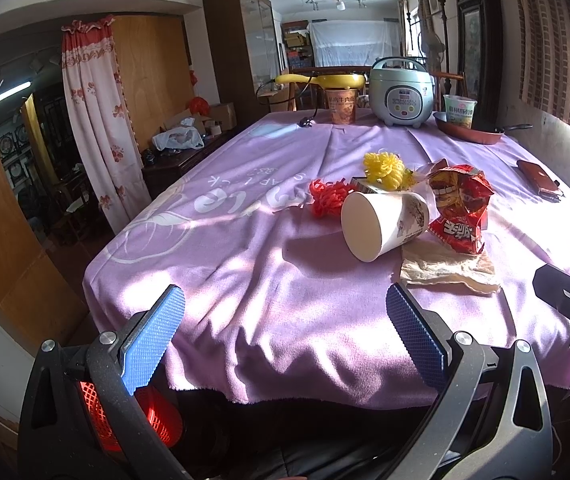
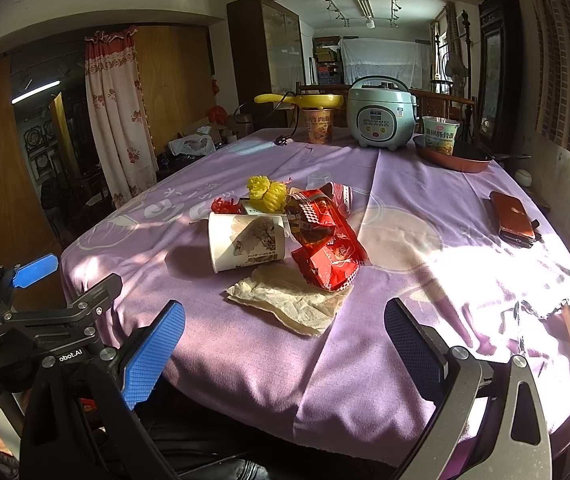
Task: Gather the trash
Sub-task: 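Reach the right tool to the red snack bag and close on it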
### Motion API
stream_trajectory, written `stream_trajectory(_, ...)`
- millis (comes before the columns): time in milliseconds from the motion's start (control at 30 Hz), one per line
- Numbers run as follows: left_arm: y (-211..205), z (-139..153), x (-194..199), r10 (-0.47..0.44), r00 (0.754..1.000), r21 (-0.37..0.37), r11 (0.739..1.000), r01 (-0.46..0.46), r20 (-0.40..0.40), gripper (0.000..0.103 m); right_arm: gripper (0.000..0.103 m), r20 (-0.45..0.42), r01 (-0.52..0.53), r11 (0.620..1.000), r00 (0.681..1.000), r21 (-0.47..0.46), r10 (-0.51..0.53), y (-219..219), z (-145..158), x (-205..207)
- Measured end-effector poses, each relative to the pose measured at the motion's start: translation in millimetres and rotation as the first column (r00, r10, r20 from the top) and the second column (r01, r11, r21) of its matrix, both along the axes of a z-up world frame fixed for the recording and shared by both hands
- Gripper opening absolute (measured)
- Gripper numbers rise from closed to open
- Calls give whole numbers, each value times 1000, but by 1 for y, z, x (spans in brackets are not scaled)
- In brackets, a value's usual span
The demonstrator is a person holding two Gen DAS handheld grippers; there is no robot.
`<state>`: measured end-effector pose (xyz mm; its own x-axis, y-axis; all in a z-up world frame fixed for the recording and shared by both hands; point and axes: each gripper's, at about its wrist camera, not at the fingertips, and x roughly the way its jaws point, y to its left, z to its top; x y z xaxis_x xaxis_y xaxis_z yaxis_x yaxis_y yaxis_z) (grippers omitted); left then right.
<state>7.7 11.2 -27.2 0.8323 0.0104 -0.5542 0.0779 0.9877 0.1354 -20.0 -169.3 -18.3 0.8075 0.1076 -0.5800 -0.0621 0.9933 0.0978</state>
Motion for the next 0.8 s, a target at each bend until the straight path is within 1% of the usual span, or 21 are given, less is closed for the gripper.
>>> stream_trajectory(100,1,-5,5,2,1000,-3,1000,-2,-19,97,98,-12,2,1000,1000,13,-2,-3,-3,4)
stream_trajectory(267,11,-14,19,-8,996,-61,998,2,-89,97,98,-36,35,999,999,35,-33,-18,-11,10)
stream_trajectory(400,17,-25,32,-5,991,-87,996,-6,-132,97,98,-78,59,996,995,68,-54,-35,-26,22)
stream_trajectory(600,20,-41,56,-3,982,-101,995,-17,-188,97,98,-120,38,990,992,137,-22,-45,-42,54)
stream_trajectory(700,21,-46,63,-3,980,-104,994,-19,-200,97,98,-133,19,990,991,137,-1,-40,-45,77)
stream_trajectory(800,21,-50,69,-9,978,-98,995,-12,-210,97,98,-123,3,993,992,119,12,-32,-41,98)
